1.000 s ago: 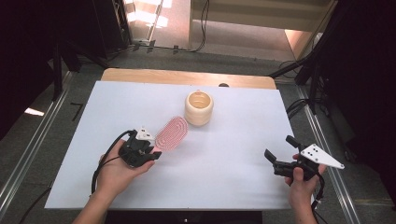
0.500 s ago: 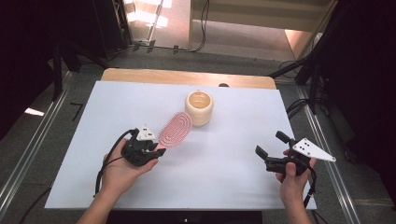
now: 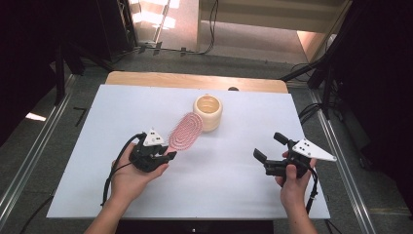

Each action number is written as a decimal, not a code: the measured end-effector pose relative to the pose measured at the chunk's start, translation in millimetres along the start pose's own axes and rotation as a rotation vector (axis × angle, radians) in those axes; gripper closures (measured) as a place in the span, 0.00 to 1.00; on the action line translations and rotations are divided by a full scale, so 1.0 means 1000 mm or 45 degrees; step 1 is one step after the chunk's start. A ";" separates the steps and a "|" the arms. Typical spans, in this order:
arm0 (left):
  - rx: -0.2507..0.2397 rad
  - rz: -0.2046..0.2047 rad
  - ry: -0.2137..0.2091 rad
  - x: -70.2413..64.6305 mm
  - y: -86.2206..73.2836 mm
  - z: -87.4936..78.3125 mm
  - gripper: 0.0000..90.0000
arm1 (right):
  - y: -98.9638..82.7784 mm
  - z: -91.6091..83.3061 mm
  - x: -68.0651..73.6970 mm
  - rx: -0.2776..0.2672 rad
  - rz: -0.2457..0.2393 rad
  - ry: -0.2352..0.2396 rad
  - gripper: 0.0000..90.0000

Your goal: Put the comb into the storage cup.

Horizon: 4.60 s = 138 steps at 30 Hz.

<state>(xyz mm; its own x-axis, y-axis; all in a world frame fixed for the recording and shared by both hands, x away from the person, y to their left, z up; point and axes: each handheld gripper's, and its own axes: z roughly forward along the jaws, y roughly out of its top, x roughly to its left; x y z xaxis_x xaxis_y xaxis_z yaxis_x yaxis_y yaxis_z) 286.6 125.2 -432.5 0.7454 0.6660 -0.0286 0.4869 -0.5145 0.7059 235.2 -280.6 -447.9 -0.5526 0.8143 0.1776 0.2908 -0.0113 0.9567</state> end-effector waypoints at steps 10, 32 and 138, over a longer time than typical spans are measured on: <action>-0.064 0.016 0.000 -0.007 0.006 0.001 0.79 | 0.007 0.014 0.012 -0.003 -0.001 0.053 0.00; -0.202 0.063 0.000 -0.016 0.010 0.007 0.79 | 0.027 0.046 0.034 -0.005 -0.059 0.129 0.00; -0.380 0.268 0.037 -0.076 -0.001 0.034 0.79 | 0.002 0.092 0.069 -0.002 0.610 0.455 0.67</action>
<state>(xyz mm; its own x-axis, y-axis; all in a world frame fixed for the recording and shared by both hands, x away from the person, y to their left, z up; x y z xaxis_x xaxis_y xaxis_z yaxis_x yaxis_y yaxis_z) 245.0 56.7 -454.6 0.7995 0.5799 0.1564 0.1667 -0.4644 0.8698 269.5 -170.5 -454.8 -0.5887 0.4728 0.6557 0.5716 -0.3301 0.7512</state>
